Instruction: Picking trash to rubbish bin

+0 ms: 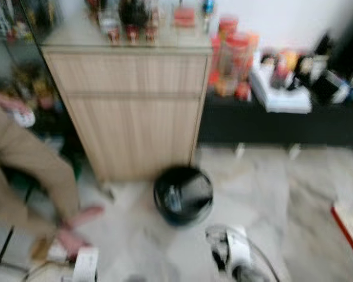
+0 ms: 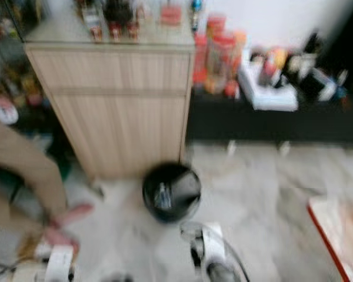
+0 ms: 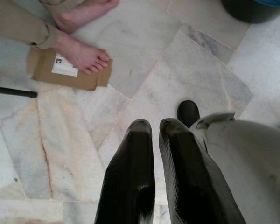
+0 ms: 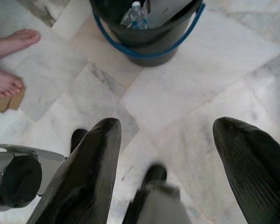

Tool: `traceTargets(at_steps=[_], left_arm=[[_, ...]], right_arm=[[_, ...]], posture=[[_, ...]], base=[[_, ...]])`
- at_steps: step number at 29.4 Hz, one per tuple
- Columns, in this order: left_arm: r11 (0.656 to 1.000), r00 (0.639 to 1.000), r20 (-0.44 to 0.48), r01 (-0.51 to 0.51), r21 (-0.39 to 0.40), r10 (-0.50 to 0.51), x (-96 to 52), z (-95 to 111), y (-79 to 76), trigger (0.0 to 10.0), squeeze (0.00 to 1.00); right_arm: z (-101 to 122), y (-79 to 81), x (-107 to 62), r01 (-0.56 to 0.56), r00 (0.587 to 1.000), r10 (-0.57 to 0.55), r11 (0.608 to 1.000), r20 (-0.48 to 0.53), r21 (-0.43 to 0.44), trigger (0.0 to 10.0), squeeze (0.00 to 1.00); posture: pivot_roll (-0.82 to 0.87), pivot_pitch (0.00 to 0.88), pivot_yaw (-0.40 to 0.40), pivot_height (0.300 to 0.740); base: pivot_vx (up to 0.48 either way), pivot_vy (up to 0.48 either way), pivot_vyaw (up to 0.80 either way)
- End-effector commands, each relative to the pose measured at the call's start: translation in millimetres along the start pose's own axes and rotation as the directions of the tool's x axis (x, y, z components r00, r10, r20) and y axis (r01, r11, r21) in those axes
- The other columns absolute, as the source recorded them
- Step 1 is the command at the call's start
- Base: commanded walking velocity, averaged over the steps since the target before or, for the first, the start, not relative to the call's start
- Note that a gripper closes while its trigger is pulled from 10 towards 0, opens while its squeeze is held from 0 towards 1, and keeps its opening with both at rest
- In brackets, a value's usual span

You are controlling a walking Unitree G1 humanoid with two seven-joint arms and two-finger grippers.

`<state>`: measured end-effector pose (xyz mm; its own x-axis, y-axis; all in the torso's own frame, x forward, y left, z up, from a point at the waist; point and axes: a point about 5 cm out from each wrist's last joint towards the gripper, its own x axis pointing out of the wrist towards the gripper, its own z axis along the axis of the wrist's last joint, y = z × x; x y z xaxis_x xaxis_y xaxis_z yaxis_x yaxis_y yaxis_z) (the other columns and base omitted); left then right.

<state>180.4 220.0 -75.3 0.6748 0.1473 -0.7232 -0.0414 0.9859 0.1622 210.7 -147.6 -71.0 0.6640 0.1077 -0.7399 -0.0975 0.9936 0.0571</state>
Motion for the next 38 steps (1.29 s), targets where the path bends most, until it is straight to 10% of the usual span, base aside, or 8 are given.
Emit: traceTargets(at_steps=[1, 38], left_arm=[[1.000, 0.999, -0.041, 0.000, -0.004, -0.001, -3.4, -12.1, -0.2, 10.0, 0.00], [1.000, 0.999, -0.051, -0.004, -0.007, 0.004, -3.1, -12.6, -0.9, 10.0, 0.00]], right_arm=[[-3.7, -5.2, -1.4, 0.017, 1.000, -0.017, 1.000, -0.012, 0.011, 10.0, 0.00], [-4.9, -4.7, -1.6, 0.012, 1.000, -0.011, 1.000, -0.015, 0.025, 10.0, 0.00]], posture=[[0.12, 0.104, -0.030, 0.740], [0.12, 0.118, -0.031, 0.740]], base=[[-0.266, 0.000, 0.00], [-0.094, 0.000, -0.05]])
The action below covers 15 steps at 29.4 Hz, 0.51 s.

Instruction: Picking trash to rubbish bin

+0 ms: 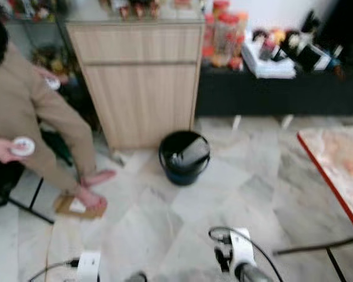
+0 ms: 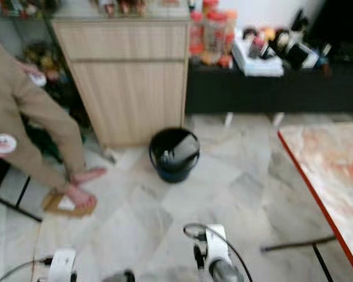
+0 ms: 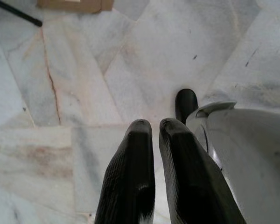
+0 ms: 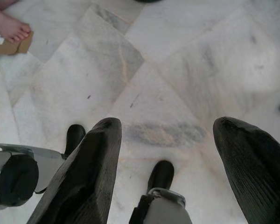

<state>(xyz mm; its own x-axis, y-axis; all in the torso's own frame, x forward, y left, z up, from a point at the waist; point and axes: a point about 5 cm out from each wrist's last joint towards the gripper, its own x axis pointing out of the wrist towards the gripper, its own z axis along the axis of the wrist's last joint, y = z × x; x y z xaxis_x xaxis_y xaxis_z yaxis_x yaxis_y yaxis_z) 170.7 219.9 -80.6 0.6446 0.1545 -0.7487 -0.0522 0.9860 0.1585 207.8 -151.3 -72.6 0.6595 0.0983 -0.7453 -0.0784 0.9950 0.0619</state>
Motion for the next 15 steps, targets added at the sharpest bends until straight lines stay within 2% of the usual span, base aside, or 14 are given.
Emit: traceTargets(at_steps=[1, 15], left_arm=[[1.000, 1.000, -0.011, 0.001, 0.003, -0.001, -0.4, -2.0, -0.4, 10.0, 0.00], [1.000, 1.000, -0.012, 0.003, -0.005, -0.003, -0.3, -2.1, -0.9, 10.0, 0.00]], right_arm=[[-1.5, -1.2, -0.3, 0.001, 1.000, -0.001, 1.000, -0.008, 0.009, 10.0, 0.00], [-2.1, 0.5, -0.2, -0.005, 1.000, 0.005, 1.000, -0.013, 0.003, 10.0, 0.00]], posture=[[0.12, 0.118, -0.031, 0.740], [0.12, 0.113, -0.029, 0.740]], base=[[0.000, 0.000, -0.80], [0.000, 0.000, -0.80]])
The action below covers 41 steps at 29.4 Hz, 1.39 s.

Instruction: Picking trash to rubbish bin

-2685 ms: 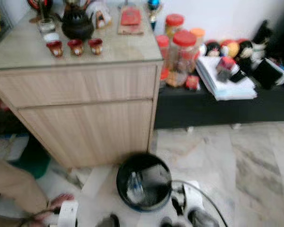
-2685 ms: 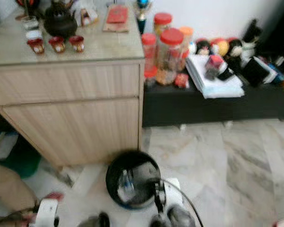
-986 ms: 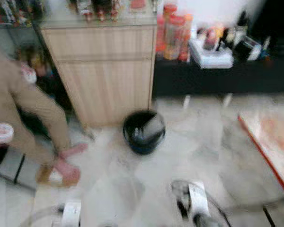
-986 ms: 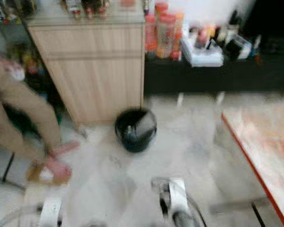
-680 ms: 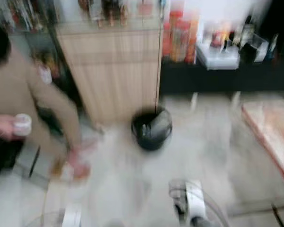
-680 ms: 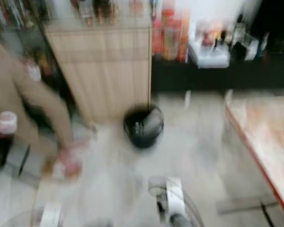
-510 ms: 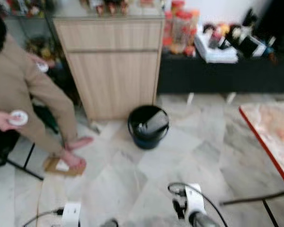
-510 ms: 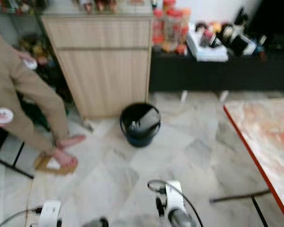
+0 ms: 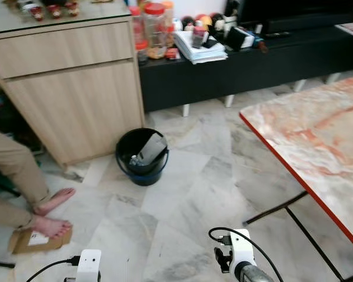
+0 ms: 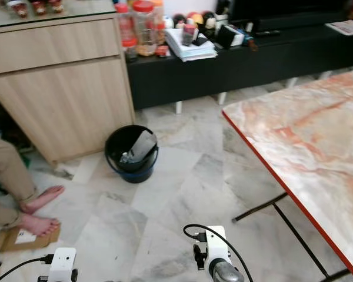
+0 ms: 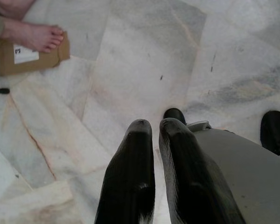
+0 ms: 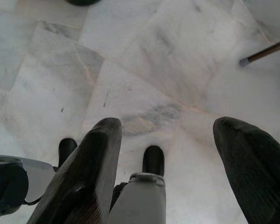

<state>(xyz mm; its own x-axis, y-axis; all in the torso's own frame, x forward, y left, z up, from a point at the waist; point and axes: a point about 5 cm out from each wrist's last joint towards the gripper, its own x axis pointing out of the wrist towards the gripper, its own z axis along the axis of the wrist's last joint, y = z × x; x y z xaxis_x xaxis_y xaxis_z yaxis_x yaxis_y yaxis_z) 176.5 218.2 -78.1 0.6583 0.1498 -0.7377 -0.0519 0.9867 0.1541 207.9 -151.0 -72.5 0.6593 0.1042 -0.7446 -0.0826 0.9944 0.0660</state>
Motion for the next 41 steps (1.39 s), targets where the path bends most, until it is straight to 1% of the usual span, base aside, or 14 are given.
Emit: traceTargets(at_steps=[1, 7, 11, 14, 16, 18, 28, 30, 32, 37, 41], left_arm=[[1.000, 1.000, -0.030, -0.001, -0.002, 0.001, -2.1, -8.1, 0.7, 10.0, 0.00], [1.000, 1.000, -0.025, 0.002, 0.001, -0.002, -1.6, -6.4, 0.4, 10.0, 0.00], [1.000, 1.000, -0.024, 0.002, 0.004, -0.002, -1.5, -6.1, 0.4, 10.0, 0.00], [0.999, 0.999, -0.035, 0.003, 0.042, -0.001, -1.5, -7.1, 0.2, 10.0, 0.00], [0.999, 0.999, -0.036, 0.002, 0.037, 0.000, -1.6, -7.5, 0.1, 10.0, 0.00], [1.000, 1.000, -0.028, -0.002, 0.025, 0.002, -1.3, -5.9, -0.2, 10.0, 0.00], [1.000, 1.000, -0.027, 0.000, 0.023, 0.000, -1.3, -5.8, -0.3, 10.0, 0.00], [0.999, 1.000, -0.027, 0.001, 0.044, 0.001, -1.2, -5.7, -0.3, 10.0, 0.00], [0.998, 0.999, -0.033, 0.005, 0.056, -0.004, -1.6, -7.1, -1.4, 10.0, 0.00], [0.999, 0.999, -0.034, 0.004, 0.041, -0.002, -1.7, -7.6, -1.8, 10.0, 0.00], [1.000, 1.000, -0.028, 0.007, 0.022, -0.006, -1.3, -6.2, -2.7, 10.0, 0.00]], right_arm=[[-2.3, 0.2, -0.3, 0.001, 1.000, -0.001, 1.000, -0.013, 0.004, 10.0, 0.00], [-1.4, 0.6, 0.0, 0.002, 1.000, -0.002, 1.000, -0.011, 0.003, 10.0, 0.00], [-1.4, 0.4, 0.0, 0.003, 1.000, -0.003, 1.000, -0.011, 0.002, 10.0, 0.00], [-1.7, 0.2, -0.1, 0.005, 1.000, -0.005, 1.000, -0.014, -0.003, 10.0, 0.00], [-1.8, 0.1, -0.1, 0.006, 1.000, -0.006, 1.000, -0.014, -0.003, 10.0, 0.00], [-1.7, 0.1, -0.1, 0.006, 1.000, -0.006, 1.000, -0.014, -0.004, 10.0, 0.00], [-1.5, -0.2, -0.1, 0.006, 1.000, -0.006, 1.000, -0.013, -0.006, 10.0, 0.00], [-1.6, -0.2, -0.1, 0.006, 1.000, -0.006, 1.000, -0.013, -0.007, 10.0, 0.00], [-2.0, -0.2, -0.2, 0.006, 1.000, -0.006, 1.000, -0.015, -0.008, 10.0, 0.00], [-1.7, 0.1, -0.1, 0.005, 1.000, -0.005, 1.000, -0.013, -0.008, 10.0, 0.00], [-1.4, 0.0, 0.0, 0.004, 1.000, -0.004, 1.000, -0.012, -0.009, 10.0, 0.00]], posture=[[0.12, 0.113, -0.029, 0.740], [0.12, 0.114, -0.027, 0.740], [0.12, 0.114, -0.028, 0.740], [0.12, 0.114, -0.027, 0.740], [0.12, 0.114, -0.027, 0.740], [0.12, 0.112, -0.027, 0.740], [0.12, 0.113, -0.029, 0.740], [0.12, 0.114, -0.030, 0.740], [0.12, 0.113, -0.031, 0.740], [0.12, 0.113, -0.031, 0.740], [0.12, 0.113, -0.032, 0.740]], base=[[0.000, 0.000, -0.80], [0.000, 0.000, -0.80], [0.000, 0.000, 0.00], [0.000, -0.204, 0.00], [0.000, -0.339, -0.80], [0.000, 0.000, 0.00], [0.000, 0.000, 0.00], [0.000, 0.000, -0.80], [0.000, -0.480, 0.00], [0.000, -0.480, 0.00], [0.000, 0.000, 0.00]])
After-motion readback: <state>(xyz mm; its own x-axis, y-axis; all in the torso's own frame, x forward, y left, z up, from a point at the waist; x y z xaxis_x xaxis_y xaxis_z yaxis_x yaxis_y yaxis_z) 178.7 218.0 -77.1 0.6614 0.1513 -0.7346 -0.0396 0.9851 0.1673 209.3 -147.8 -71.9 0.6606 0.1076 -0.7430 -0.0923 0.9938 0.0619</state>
